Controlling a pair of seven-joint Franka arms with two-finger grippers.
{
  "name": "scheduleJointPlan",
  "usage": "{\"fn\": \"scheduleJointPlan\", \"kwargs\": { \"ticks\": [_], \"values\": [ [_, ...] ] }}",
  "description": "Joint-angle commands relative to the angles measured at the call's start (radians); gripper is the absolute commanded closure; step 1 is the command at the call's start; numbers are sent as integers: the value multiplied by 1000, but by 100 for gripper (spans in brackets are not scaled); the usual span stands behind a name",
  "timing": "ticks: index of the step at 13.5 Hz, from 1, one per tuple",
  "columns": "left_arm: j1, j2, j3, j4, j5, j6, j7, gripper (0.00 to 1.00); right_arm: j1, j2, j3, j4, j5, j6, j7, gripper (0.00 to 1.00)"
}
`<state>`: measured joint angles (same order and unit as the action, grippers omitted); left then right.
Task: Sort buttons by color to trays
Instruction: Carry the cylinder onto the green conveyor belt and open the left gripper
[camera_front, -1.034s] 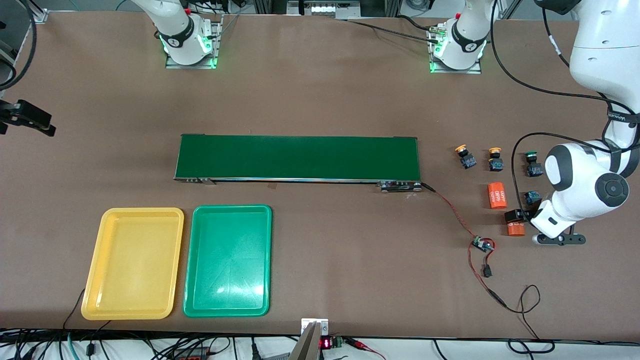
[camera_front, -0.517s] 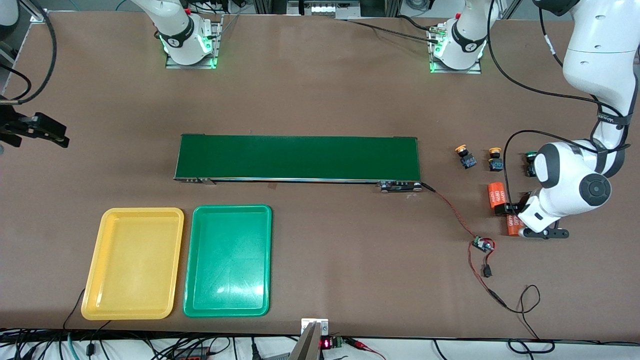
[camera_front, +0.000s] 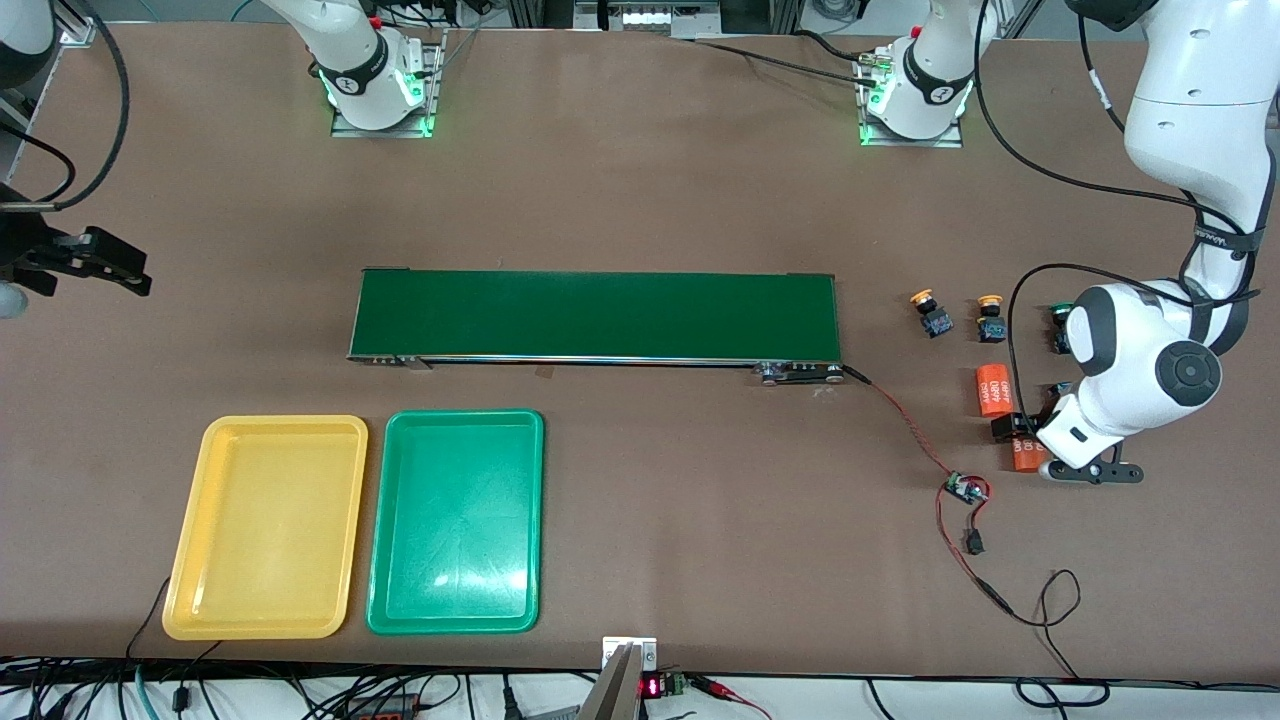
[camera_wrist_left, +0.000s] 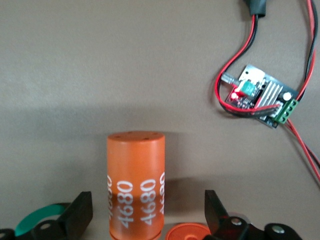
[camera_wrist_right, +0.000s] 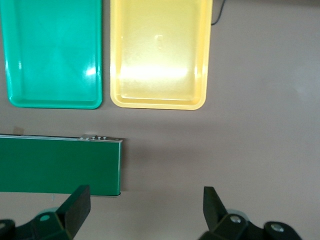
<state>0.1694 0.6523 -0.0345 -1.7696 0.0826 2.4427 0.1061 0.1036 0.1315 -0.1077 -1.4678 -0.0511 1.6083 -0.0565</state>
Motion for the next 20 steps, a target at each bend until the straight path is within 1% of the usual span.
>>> {"fn": "scheduleJointPlan", "kwargs": {
  "ticks": [1, 2, 3, 4, 5, 6, 7, 9, 11, 12, 13, 14, 15, 18, 20],
  "values": [
    [1, 23, -1, 4, 22, 29, 15, 33, 12, -22, 0, -14, 0, -4, 7, 0],
    [-1, 24, -1, 4, 20, 27, 15, 53, 10, -30, -1, -29, 1, 4, 7, 0],
    [-1, 24, -1, -1, 20, 24, 15, 69, 10, -33, -1, -37, 1, 8, 7, 0],
    [-2, 24, -1, 1, 20, 19, 14, 81, 13, -35, -3, -37, 1, 7, 6, 0],
    [-2, 18, -2, 1, 20, 18, 12, 83, 13, -38, -3, -40, -1, 9, 6, 0],
    [-4, 10, -5, 4, 22, 13, 9, 83, 13, -38, -3, -40, -4, 7, 4, 0],
    [-14, -19, -5, 4, 22, -13, 6, 83, 13, -38, -3, -40, -6, 4, 3, 0],
    [-59, -83, -7, 33, 19, -155, -5, 83, 13, -38, -3, -40, -6, -1, 1, 0],
    [-102, -120, -8, 109, 17, -331, -38, 83, 15, -46, -1, -40, -6, -2, 0, 0],
    [-116, -128, -21, 143, 6, -403, -60, 82, 15, -46, -1, -40, -6, 1, -3, 0],
    [-120, -137, -48, 169, 5, -466, -101, 82, 15, -46, -1, -40, -6, 7, -2, 0],
    [-120, -149, -83, 174, 5, -508, -135, 82, 15, -44, -1, -40, -6, 12, -2, 0],
    [-119, -161, -119, 174, 5, -519, -149, 82, 12, -44, -1, -40, -4, 12, -2, 0],
    [-119, -175, -253, 159, 5, -562, -251, 82, 15, -44, -1, -40, -4, 10, -3, 0],
    [-119, -175, -323, 154, 8, -564, -218, 82, 16, -44, 0, -40, -6, 12, -3, 0]
  ]
}}
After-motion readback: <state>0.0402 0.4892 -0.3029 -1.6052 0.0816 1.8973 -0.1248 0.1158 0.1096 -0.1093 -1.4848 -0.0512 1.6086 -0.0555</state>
